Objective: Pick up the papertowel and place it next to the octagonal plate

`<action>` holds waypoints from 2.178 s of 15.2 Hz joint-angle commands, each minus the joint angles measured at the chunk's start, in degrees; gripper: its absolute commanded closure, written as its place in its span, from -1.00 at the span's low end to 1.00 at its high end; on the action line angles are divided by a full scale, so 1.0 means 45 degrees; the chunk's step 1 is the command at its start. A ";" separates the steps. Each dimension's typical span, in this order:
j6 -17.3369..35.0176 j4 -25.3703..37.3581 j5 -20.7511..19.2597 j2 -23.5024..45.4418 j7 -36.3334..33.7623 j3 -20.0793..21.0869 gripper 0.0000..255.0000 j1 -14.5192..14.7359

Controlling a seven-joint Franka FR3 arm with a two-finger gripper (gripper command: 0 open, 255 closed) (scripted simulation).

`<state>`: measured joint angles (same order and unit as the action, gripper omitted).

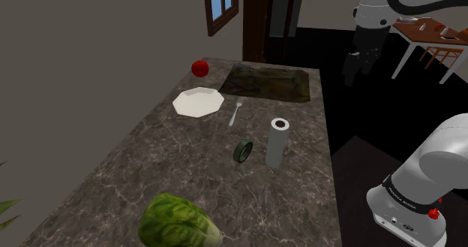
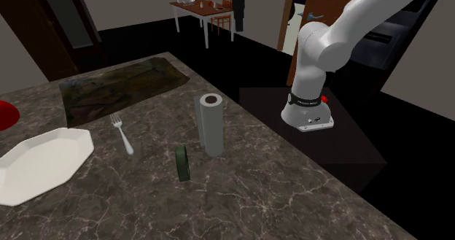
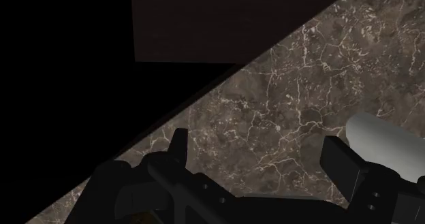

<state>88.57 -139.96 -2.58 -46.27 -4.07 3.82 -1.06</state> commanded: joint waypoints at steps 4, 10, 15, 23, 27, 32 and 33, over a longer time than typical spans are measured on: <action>0.0846 -0.0129 0.0565 0.0630 -0.0490 0.0574 -1.00 0.0361; 0.2570 -0.0018 0.1502 0.2219 -0.1408 0.1732 -1.00 0.1019; 0.3962 0.0453 0.2017 0.3822 -0.2143 0.2707 -1.00 0.1452; 0.5745 0.1709 0.2136 0.6465 -0.3298 0.4089 -1.00 0.1890; 0.6466 0.1206 0.2115 0.6690 -0.3337 0.4170 -1.00 0.1894; 0.7119 0.0790 0.2079 0.6936 -0.3384 0.4247 -1.00 0.1892; 0.7119 0.0790 0.2078 0.6937 -0.3384 0.4247 -1.00 0.1891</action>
<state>120.43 -136.36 6.81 -15.17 -19.29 22.91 7.47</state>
